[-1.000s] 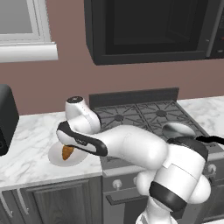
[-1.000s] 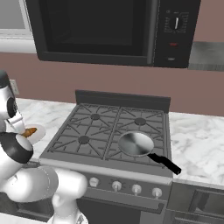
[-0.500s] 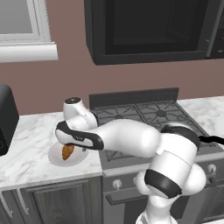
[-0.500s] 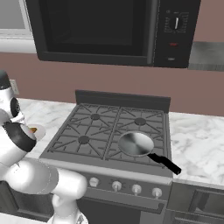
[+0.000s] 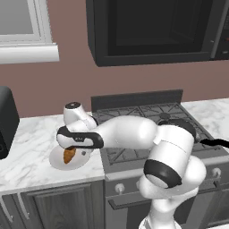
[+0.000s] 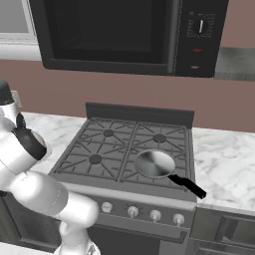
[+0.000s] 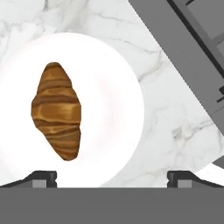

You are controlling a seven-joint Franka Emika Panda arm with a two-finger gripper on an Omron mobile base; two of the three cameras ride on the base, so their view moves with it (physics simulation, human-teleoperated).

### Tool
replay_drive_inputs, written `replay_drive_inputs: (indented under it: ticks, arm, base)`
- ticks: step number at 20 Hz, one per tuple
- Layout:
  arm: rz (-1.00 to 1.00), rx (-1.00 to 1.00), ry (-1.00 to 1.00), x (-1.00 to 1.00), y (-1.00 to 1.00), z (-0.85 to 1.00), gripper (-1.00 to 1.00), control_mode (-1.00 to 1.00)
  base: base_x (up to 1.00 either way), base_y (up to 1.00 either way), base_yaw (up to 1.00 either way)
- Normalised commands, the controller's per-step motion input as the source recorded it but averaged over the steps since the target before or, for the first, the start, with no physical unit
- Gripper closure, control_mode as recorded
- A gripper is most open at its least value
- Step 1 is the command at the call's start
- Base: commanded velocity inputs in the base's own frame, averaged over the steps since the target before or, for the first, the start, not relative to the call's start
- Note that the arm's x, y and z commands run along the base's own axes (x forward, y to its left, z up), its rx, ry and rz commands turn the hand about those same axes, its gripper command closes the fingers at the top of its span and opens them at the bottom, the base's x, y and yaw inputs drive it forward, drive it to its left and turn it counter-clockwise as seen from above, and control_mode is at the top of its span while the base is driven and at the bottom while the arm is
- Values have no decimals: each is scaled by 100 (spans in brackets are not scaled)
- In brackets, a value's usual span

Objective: Pick the croissant and place it on the pan. Then turn on the stove to warm the croissant.

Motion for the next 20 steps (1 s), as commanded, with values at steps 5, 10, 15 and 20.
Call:
replay_drive_inputs:
  ticks: [5, 10, 15, 20]
  arm:
    - [0, 0, 0, 19, 12, -13, -100, -100]
    - [0, 0, 0, 14, 23, -12, -100, -100]
    - [0, 0, 0, 15, 24, -13, -100, -100]
    - [0, 0, 0, 19, 15, -11, -100, -100]
  base:
    - [0, 0, 0]
    - [0, 0, 0]
    - [0, 0, 0]
    - [0, 0, 0]
